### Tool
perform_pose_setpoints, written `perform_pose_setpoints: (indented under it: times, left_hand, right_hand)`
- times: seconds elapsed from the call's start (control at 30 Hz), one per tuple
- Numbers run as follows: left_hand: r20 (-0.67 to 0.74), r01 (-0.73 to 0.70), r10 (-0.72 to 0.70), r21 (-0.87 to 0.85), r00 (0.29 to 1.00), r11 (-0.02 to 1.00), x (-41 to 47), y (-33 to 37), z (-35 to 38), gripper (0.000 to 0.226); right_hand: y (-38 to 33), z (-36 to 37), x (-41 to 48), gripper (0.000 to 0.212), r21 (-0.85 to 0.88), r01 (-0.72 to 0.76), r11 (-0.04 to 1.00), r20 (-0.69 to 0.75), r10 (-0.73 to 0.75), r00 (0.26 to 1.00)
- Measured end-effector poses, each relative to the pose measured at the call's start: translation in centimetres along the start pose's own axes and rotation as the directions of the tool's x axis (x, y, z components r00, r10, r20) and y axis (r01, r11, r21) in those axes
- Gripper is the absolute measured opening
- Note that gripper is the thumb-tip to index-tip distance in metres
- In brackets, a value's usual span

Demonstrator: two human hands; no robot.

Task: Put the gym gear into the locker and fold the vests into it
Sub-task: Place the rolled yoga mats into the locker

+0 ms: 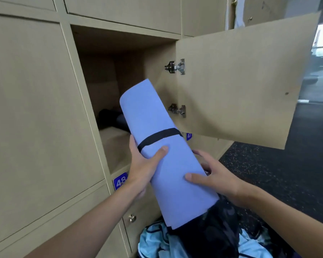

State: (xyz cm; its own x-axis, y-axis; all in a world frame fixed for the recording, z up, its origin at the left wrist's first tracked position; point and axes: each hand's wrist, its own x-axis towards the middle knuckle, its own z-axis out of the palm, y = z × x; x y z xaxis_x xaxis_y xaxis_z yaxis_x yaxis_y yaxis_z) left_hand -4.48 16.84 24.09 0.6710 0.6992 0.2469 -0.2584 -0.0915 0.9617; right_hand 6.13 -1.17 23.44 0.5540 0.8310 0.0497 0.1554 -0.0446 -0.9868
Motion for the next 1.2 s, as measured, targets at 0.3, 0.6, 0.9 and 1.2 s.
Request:
perform_pose_setpoints:
  times: [0.3,0.6,0.9,1.2]
  left_hand:
    - [-0.275,0.094,-0.088,0.008,0.958,0.996,4.8,-2.3,-2.9,0.101]
    - [-0.232,0.097,0.005,0.427,0.973,0.899,7.7,-3.0,-4.9,0.078]
    - [-0.191,0.126,-0.008,0.617,0.982,0.776,10.0,-4.2,-6.7,0.088]
    - [-0.209,0.029,0.173,0.714,0.962,0.7,15.1,-6.0,-8.2,0.052]
  right_hand:
    - [1.7,0.9,9.8,0.056,0.136,0.025,0.99,0.091,-0.038,0.995]
    - [2.1,3.2,17.4,0.018,0.103,0.067,0.992,-0.027,-0.065,0.998]
    - [2.4,5.6,25.1,0.022,-0.03,0.163,0.986,0.048,-0.162,0.986]
    - [6.2,2.7,30.4,0.095,-0.716,0.34,0.609,0.316,-0.151,0.937]
